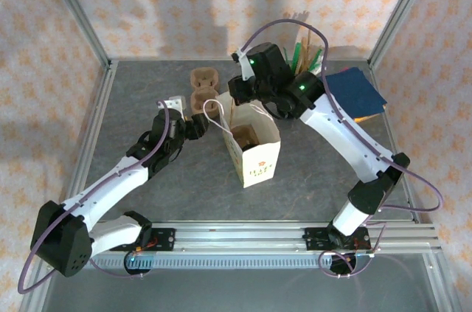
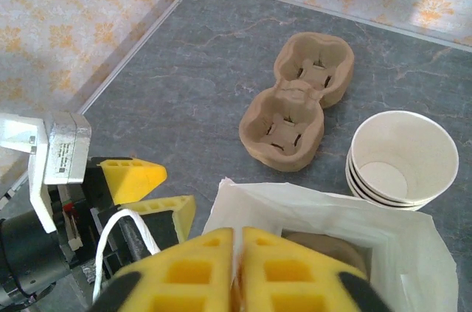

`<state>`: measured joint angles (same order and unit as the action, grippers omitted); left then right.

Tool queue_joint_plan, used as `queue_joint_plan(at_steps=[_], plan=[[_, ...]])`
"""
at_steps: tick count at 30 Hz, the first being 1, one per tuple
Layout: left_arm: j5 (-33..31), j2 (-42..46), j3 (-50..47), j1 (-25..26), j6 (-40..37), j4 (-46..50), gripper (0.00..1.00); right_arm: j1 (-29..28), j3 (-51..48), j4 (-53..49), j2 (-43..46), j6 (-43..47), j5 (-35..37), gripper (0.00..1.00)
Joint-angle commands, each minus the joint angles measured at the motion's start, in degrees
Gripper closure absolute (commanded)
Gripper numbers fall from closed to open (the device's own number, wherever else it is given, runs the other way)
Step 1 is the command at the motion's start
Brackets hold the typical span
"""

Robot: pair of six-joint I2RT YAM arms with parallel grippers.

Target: Pack the takeout coffee

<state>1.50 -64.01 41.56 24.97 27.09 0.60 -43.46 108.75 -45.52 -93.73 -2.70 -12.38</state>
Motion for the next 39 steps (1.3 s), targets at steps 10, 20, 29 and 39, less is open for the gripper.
queue_joint_plan(at_steps=[10, 20, 29, 39], plan=[[0.8, 0.1, 0.7, -0.6, 0.4, -1.1, 0.29, -0.1, -2.8, 2.9, 7.6, 1.4, 2.6, 0.55], [0.7, 0.2, 1.3, -0.6, 0.4, -0.5, 0.29, 0.1, -3.5, 4.4, 11.5, 1.9, 7.1, 0.43], [-2.7, 2.5, 2.6, -0.7, 0.1, 2.1, 0.28, 8.6, -13.6, 12.8, 19.7, -3.3, 18.2, 0.24], [-7.4, 4.1, 9.5, -6.6, -0.1, 7.0, 0.20, 38.3, -28.0, 20.4, 24.6, -11.5, 17.7, 0.01]])
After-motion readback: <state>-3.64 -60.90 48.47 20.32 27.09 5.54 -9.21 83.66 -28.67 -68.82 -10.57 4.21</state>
